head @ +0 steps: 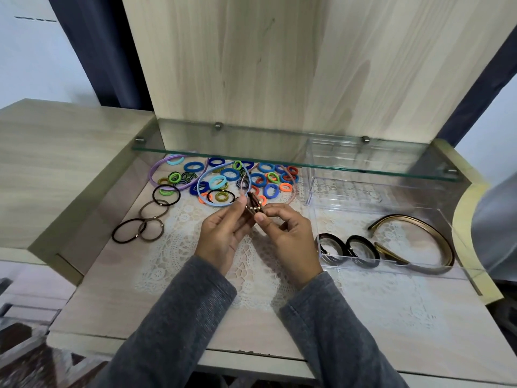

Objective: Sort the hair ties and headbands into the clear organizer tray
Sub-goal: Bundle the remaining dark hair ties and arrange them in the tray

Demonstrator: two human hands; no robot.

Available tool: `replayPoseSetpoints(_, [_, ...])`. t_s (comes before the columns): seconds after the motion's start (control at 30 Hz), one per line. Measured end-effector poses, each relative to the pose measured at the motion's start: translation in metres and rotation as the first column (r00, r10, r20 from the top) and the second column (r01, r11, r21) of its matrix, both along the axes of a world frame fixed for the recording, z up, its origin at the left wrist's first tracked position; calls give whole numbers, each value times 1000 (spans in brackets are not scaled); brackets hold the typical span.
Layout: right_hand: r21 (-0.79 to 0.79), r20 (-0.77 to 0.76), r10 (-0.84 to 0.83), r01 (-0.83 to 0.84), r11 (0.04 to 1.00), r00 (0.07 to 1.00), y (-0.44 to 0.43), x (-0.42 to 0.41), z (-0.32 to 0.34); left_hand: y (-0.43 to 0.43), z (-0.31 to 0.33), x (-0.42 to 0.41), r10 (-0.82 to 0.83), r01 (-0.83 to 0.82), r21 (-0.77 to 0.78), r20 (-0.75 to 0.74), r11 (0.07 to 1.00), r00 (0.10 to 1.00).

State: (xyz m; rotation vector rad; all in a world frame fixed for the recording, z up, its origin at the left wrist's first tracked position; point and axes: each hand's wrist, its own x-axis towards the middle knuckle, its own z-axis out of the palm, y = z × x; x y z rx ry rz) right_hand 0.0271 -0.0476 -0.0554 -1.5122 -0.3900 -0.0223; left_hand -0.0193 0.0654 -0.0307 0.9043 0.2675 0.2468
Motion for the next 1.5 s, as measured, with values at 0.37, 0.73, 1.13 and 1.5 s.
replayPoseSetpoints(0.37, [-67, 57, 44, -40, 997, 997, 0, -2, -4, 2, -5, 1, 5, -5, 22, 3, 1000, 1000])
replayPoseSetpoints(0.73, [59, 48, 88, -91, 994, 995, 0, -5, -1, 2, -3, 1, -69, 69, 24, 23, 997, 997])
replayPoseSetpoints(1.13, [-5, 41, 25, -25, 1000, 999, -3, -6, 1, 1, -3, 0, -56, 56, 49, 9, 997, 998])
replayPoseSetpoints(1.5, [-74, 82, -20, 26, 997, 996, -5, -7, 1, 3, -5, 0, -55, 53, 42, 47, 998, 997])
